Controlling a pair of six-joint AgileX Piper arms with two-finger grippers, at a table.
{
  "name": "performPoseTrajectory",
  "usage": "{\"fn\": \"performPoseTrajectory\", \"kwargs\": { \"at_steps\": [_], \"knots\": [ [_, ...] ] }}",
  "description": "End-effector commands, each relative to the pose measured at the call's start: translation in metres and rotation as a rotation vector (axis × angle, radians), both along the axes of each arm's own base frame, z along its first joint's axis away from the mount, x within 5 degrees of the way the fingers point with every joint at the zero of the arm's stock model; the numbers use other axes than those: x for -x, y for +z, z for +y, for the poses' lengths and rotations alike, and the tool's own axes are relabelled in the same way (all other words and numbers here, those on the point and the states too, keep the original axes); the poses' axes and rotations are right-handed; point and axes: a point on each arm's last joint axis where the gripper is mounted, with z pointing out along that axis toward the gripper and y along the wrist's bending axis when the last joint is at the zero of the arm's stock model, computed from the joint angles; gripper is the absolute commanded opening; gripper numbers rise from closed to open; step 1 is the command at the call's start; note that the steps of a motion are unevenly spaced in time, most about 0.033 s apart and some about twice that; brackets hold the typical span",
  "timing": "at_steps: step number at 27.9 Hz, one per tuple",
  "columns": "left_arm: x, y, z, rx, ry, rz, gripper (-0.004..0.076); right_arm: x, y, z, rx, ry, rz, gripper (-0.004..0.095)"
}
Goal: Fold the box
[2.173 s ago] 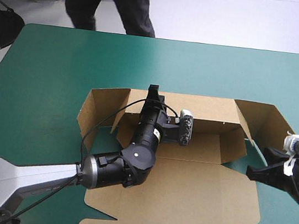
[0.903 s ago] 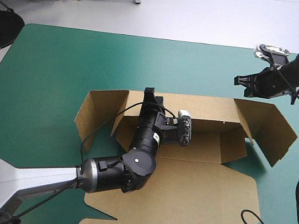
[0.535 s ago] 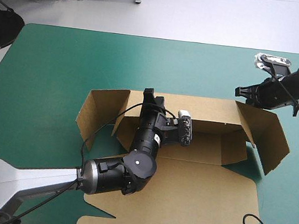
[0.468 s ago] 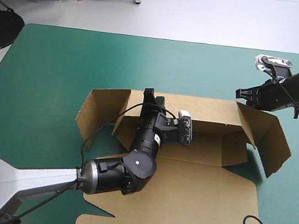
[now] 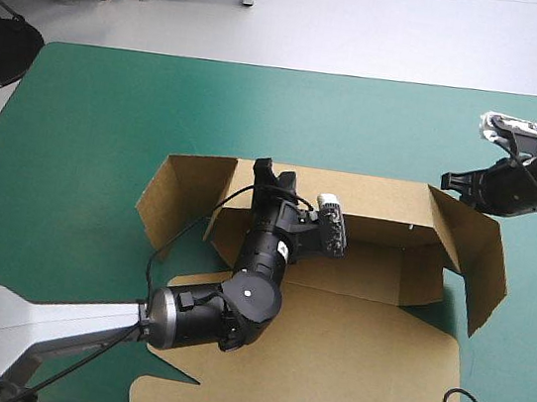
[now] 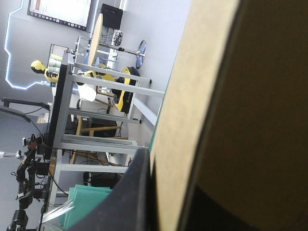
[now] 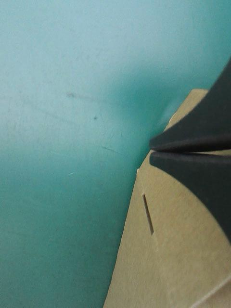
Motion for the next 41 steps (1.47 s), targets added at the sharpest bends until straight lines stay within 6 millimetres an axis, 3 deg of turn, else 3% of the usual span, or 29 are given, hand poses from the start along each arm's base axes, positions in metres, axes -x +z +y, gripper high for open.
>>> {"fn": "performPoseTrajectory", "kwargs": {
  "at_steps": [1,6,14,20,33,37,39,41],
  "knots": [
    [0.001,0.028,0.011,0.110,0.056,-0.064,-0.0008,0.015,0.007,-0.010,-0.007,0.011,0.011,-0.0018],
    [0.002,0.027,0.007,0.117,0.019,-0.051,-0.0008,0.019,-0.007,-0.008,-0.122,0.063,0.018,-0.0018],
    [0.001,0.020,0.003,0.048,-0.037,0.003,-0.0008,0.033,-0.016,-0.001,-0.167,0.108,0.023,-0.0018],
    [-0.003,0.007,0.004,-0.030,-0.012,0.053,-0.0008,0.053,-0.021,0.005,-0.175,0.101,-0.095,-0.0018],
    [-0.005,-0.007,-0.004,-0.101,-0.041,0.072,-0.0008,0.096,-0.058,0.021,-0.219,0.113,-0.412,-0.0018],
    [-0.005,-0.008,-0.004,-0.104,-0.044,0.072,-0.0008,0.105,-0.065,0.025,-0.129,0.276,-0.513,-0.0013],
    [-0.005,-0.008,-0.004,-0.105,-0.038,0.071,-0.0008,0.107,-0.068,0.024,-0.094,0.301,-0.479,0.0054],
    [-0.005,-0.007,-0.003,-0.108,-0.028,0.069,-0.0008,0.109,-0.071,0.024,-0.071,0.336,-0.451,0.0240]
  ]
}}
